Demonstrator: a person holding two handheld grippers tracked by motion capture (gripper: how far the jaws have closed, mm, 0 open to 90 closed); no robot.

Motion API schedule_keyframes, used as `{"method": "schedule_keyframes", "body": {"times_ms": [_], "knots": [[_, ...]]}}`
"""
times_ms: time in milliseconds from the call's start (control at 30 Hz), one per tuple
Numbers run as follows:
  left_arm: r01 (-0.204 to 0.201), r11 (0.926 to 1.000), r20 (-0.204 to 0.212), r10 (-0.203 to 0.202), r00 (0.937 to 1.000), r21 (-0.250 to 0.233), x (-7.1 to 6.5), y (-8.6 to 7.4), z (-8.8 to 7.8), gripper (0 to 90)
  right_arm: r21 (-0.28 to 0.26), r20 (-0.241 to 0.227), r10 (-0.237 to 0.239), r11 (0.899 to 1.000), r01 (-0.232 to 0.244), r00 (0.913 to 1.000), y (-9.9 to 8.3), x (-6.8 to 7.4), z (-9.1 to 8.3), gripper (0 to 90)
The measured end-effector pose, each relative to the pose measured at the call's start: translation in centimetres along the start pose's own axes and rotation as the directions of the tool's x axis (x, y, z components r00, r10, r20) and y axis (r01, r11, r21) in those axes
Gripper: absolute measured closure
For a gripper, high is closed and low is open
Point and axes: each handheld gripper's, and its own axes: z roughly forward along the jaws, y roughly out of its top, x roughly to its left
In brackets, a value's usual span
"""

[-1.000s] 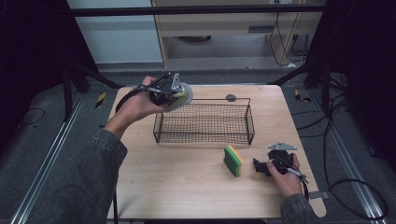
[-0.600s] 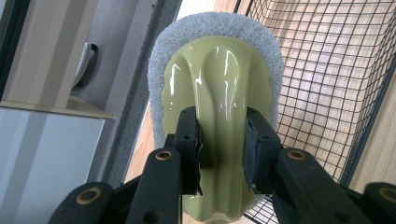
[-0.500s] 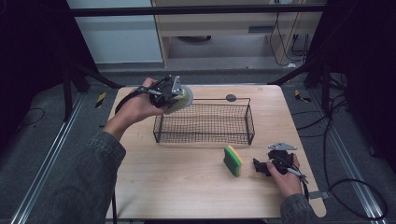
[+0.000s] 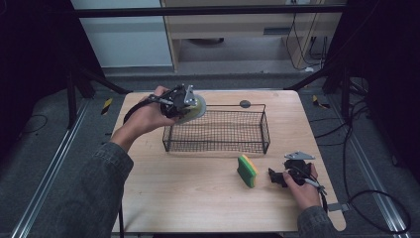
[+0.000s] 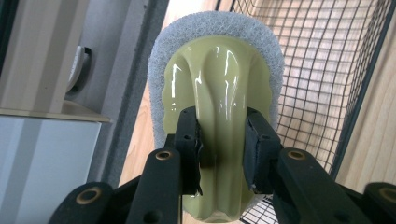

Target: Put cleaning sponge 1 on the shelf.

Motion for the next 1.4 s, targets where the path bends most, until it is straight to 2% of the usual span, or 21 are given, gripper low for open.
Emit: {"method": "schedule_keyframes", "body": {"times_ms": [367,1100,1400], "knots": [[-0.004,1.0,0.011,0.004,0.9999,0.004,-0.3,-0.4,0.3,70.0,0.0,0.0,0.0,1.0,0.0,1.0,0.0,0.0,0.0,0.4],[-0.068,0.9964,0.042,0.066,0.9969,0.05,-1.7,-0.1,1.8,70.0,0.001,0.001,0.002,1.0,-0.002,1.0,0.0,0.0,0.0,0.4],[-0.073,0.9947,0.049,0.07,0.9964,0.073,-2.1,-0.5,2.6,70.0,0.002,0.001,0.002,1.0,-0.002,1.0,0.0,0.0,0.0,0.4]]}}
